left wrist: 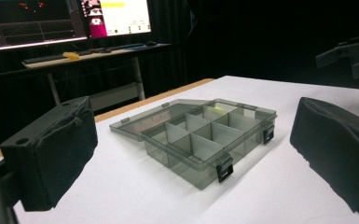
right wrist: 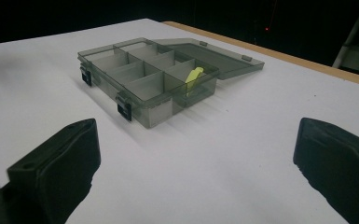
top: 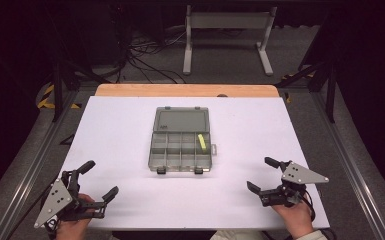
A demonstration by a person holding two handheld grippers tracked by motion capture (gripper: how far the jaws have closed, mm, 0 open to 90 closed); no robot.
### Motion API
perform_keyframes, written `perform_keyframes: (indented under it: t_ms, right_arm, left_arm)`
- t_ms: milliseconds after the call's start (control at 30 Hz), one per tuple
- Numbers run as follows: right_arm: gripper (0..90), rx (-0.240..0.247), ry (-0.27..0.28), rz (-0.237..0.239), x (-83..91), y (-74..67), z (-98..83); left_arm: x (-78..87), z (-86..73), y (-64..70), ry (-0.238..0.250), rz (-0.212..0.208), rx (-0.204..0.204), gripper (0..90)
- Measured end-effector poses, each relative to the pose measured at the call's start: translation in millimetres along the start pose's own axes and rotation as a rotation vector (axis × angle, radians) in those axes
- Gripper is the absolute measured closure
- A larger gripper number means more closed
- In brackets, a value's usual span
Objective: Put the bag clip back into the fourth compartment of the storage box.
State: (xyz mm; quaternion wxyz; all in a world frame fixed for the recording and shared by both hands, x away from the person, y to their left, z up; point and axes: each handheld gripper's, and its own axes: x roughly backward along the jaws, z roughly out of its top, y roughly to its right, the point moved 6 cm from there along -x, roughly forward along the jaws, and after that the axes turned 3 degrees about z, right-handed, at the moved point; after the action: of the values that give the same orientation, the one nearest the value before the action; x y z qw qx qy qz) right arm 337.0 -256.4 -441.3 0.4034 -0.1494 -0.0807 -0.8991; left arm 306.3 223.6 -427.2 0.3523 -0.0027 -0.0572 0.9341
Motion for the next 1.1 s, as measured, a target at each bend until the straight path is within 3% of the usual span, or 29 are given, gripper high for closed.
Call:
perform_keyframes:
  t_ms: [167, 433, 867, 1100]
  right_arm:
    - [0.4, -0.004, -0.021, -0.025, -2.8, -0.8, -10.5]
    - [0.3, -0.033, -0.051, -0.012, -11.2, -3.8, -24.5]
    - [0.0, -0.053, -0.090, 0.012, -19.7, -3.8, -33.3]
    - [0.0, -0.054, -0.087, -0.006, -18.3, -1.9, -32.7]
  left_arm:
    - [-0.4, -0.7, -0.7, -0.001, 0.001, 0.001, 1.2]
    - [-0.5, -1.7, -2.3, -0.004, 0.002, 0.000, 1.2]
    - [-3.0, -4.2, -2.6, -0.020, -0.004, -0.007, 1.2]
    - [-4.3, -5.6, -2.0, -0.034, -0.006, -0.011, 1.1]
